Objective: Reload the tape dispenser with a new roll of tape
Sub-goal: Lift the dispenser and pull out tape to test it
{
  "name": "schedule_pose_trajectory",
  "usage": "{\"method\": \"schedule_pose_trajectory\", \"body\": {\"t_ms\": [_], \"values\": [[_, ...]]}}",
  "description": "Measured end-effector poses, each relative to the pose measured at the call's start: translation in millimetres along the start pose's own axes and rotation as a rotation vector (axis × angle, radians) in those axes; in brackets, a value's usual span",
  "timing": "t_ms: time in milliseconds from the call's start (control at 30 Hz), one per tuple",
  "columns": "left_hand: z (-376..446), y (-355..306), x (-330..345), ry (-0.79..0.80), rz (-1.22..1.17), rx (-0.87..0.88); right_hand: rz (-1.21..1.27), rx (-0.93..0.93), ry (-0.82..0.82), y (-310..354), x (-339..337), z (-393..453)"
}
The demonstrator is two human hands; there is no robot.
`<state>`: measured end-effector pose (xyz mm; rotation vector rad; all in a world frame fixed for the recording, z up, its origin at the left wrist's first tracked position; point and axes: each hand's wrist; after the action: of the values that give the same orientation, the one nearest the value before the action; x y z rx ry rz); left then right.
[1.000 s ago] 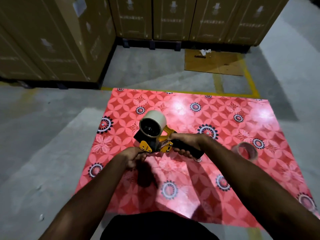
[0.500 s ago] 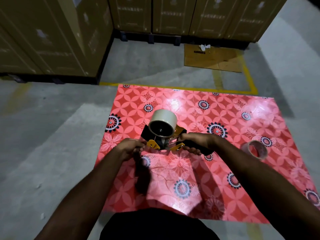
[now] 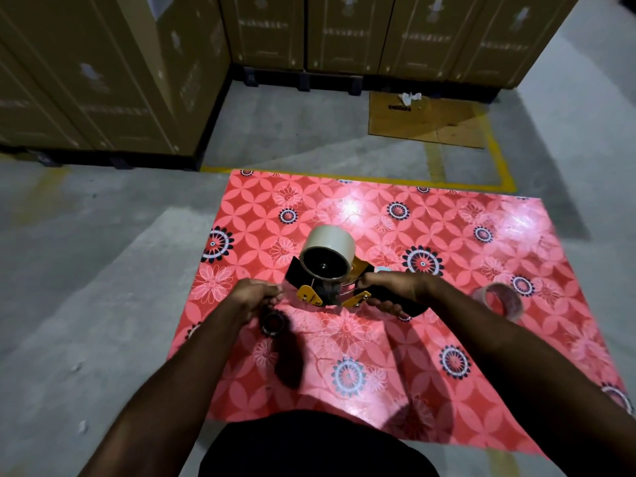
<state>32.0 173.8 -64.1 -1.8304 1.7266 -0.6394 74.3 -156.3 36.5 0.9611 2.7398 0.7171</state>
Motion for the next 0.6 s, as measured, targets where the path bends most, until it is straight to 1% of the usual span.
{"method": "schedule_pose_trajectory", "body": {"t_ms": [100, 167, 267, 367, 433, 533, 600], "values": [[0.8, 9.1, -33.4, -0.056, 0.043, -0.027, -0.011, -0.002, -0.015, -17.5, -9.1, -1.7], [-0.9, 9.5, -43.5, -0.078, 0.071, -0.011, 0.002, 0.004, -0.017, -21.8, -10.4, -4.9], [-7.8, 4.1, -35.1, -0.181, 0.122, 0.063, -0.002, -0.013, -0.019, -17.2, -9.2, -3.3], [-13.4, 9.7, -26.7, -0.231, 0.187, 0.106, -0.037, -0.018, -0.028, -14.0, -11.5, -3.2], [-14.8, 19.3, -19.4, -0.305, 0.283, 0.155, -0.048, -0.002, -0.032, -12.3, -12.4, -3.6], [-19.5, 23.9, -4.5, -0.447, 0.501, 0.274, -0.080, 0.015, -0.044, -7.4, -9.7, 2.6], [-24.1, 24.5, -0.3, -0.516, 0.586, 0.356, -0.110, 0.021, -0.056, -5.4, -7.3, 7.6]]}}
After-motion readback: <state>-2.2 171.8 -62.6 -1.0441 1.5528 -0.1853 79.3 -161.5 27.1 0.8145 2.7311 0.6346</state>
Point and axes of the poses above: each hand's wrist, its own z-axis towards the middle knuckle, its own x-axis out of the palm, y = z × x, and after that the axes turned 2 degrees about z, right-handed
